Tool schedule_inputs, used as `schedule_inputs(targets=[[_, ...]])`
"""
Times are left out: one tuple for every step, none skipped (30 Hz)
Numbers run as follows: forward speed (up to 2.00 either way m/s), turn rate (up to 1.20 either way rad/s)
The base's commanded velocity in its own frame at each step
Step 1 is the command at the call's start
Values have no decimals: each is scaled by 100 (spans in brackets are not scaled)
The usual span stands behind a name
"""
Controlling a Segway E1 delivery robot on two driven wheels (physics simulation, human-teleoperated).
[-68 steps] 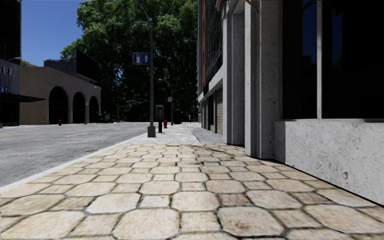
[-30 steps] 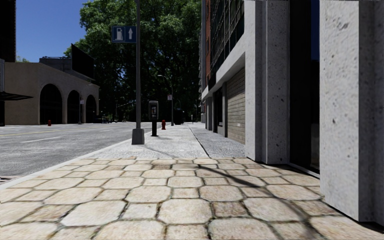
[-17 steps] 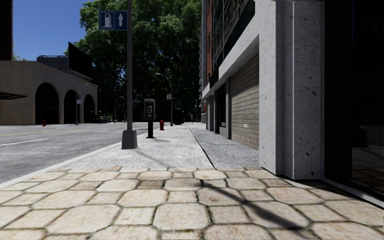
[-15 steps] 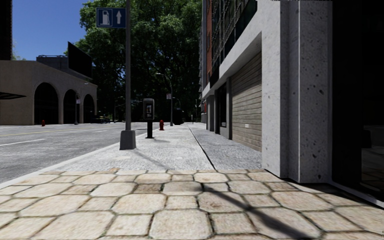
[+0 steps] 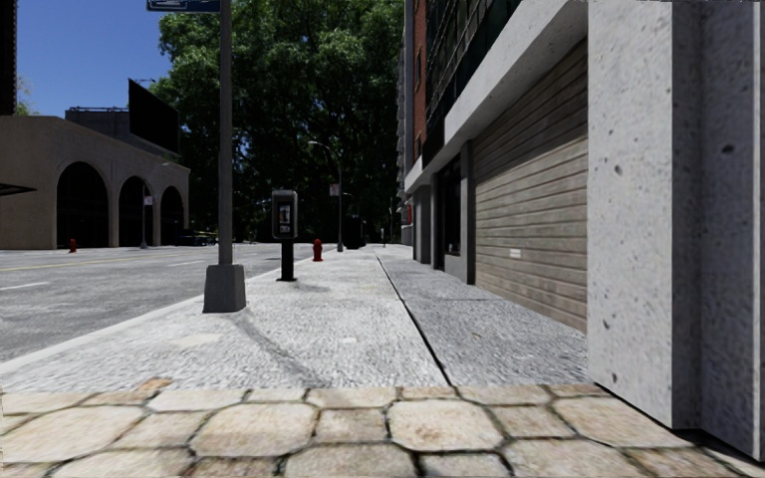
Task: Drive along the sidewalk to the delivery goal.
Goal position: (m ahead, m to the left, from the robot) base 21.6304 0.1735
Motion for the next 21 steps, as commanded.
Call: schedule_inputs(targets=[[200,0],[200,0],[200,0],[200,0],[200,0],[200,0],[200,0],[200,0],[200,0],[200,0],[200,0],[200,0],[200,0],[200,0],[200,0],[200,0],[200,0],[200,0],[200,0],[200,0],[200,0]])
